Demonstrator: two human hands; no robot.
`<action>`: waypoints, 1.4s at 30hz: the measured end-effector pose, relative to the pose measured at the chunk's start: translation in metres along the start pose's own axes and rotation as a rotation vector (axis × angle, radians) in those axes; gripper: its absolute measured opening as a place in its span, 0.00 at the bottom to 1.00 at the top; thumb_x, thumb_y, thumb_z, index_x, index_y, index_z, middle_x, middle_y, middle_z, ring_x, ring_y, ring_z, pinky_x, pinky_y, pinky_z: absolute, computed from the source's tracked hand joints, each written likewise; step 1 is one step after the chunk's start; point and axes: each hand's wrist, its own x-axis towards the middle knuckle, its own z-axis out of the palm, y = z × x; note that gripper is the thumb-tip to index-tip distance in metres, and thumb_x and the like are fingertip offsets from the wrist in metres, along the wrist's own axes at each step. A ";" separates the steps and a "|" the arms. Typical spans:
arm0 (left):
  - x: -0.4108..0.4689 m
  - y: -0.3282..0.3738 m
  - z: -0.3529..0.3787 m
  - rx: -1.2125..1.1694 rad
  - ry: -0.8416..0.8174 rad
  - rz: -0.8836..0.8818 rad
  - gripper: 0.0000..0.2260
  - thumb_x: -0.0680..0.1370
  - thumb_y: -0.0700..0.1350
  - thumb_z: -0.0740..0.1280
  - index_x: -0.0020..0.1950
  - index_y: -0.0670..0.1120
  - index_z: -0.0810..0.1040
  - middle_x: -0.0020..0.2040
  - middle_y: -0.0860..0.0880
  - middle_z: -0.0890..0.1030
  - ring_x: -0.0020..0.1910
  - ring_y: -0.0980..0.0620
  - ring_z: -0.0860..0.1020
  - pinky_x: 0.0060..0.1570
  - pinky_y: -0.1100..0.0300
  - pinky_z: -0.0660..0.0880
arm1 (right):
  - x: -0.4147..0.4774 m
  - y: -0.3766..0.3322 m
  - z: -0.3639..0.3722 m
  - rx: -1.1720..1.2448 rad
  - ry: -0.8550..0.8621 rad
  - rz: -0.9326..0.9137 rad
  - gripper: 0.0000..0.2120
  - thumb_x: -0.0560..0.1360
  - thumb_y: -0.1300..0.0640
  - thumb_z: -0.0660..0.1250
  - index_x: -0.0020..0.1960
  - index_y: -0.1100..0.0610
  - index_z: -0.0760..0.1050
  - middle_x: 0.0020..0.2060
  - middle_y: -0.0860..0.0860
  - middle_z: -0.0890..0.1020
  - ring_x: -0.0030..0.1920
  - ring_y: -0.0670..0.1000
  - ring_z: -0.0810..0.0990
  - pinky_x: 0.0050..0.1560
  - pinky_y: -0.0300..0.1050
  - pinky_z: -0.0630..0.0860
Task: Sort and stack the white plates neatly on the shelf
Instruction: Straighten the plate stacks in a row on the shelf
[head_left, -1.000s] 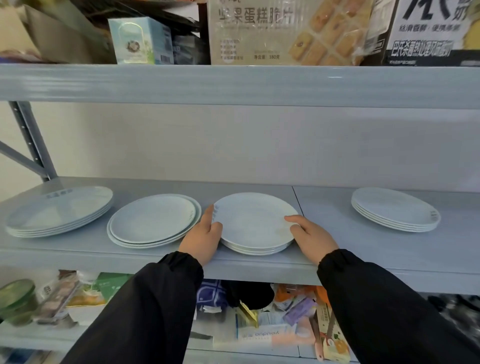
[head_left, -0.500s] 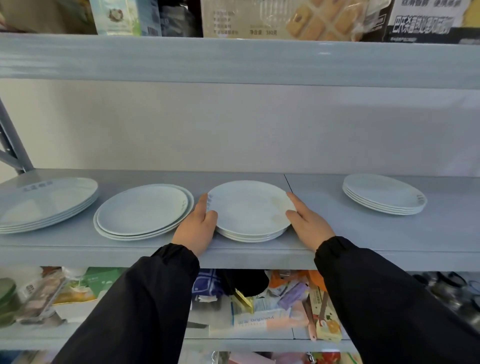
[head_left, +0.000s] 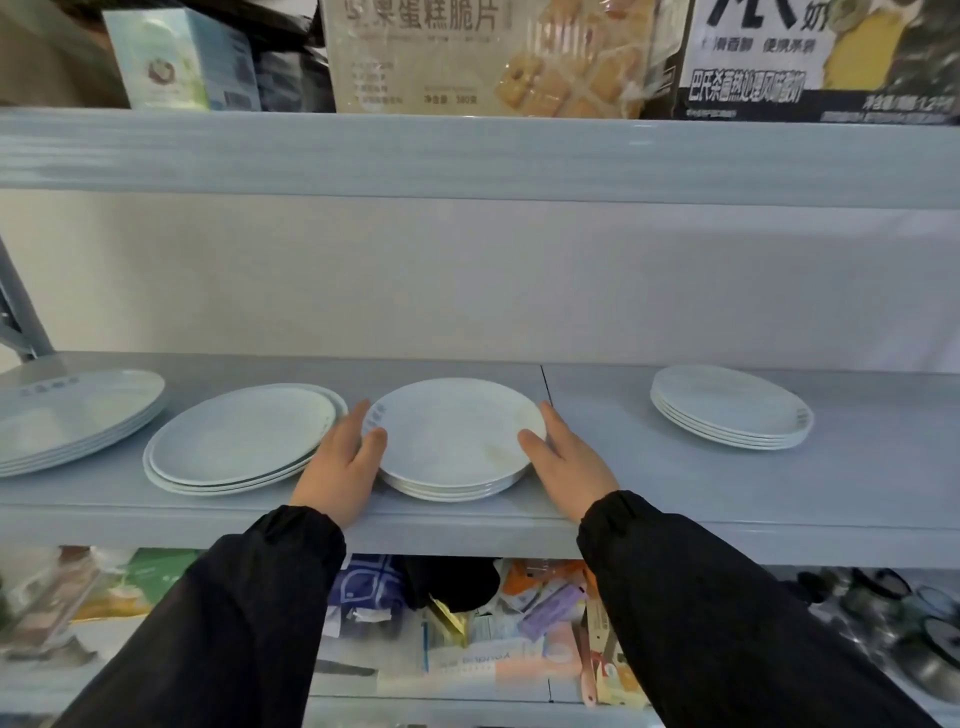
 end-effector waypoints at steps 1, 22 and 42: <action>0.000 0.000 0.001 0.019 0.038 -0.001 0.25 0.82 0.58 0.55 0.78 0.55 0.58 0.77 0.54 0.62 0.75 0.56 0.59 0.68 0.61 0.56 | -0.001 -0.001 -0.002 0.037 0.003 -0.025 0.25 0.81 0.44 0.55 0.76 0.47 0.57 0.72 0.48 0.68 0.70 0.50 0.67 0.60 0.42 0.63; 0.015 0.186 0.264 0.086 -0.210 -0.017 0.28 0.82 0.54 0.55 0.80 0.52 0.50 0.79 0.49 0.55 0.76 0.49 0.58 0.68 0.57 0.58 | 0.023 0.209 -0.265 -0.034 0.277 -0.023 0.28 0.80 0.48 0.60 0.78 0.46 0.57 0.76 0.43 0.62 0.74 0.45 0.61 0.67 0.38 0.57; 0.053 0.202 0.328 0.187 -0.255 -0.047 0.26 0.81 0.54 0.51 0.79 0.59 0.52 0.54 0.51 0.73 0.58 0.48 0.73 0.56 0.54 0.68 | 0.044 0.247 -0.272 -0.123 0.066 0.096 0.20 0.73 0.48 0.53 0.65 0.44 0.66 0.48 0.50 0.81 0.46 0.52 0.78 0.51 0.50 0.76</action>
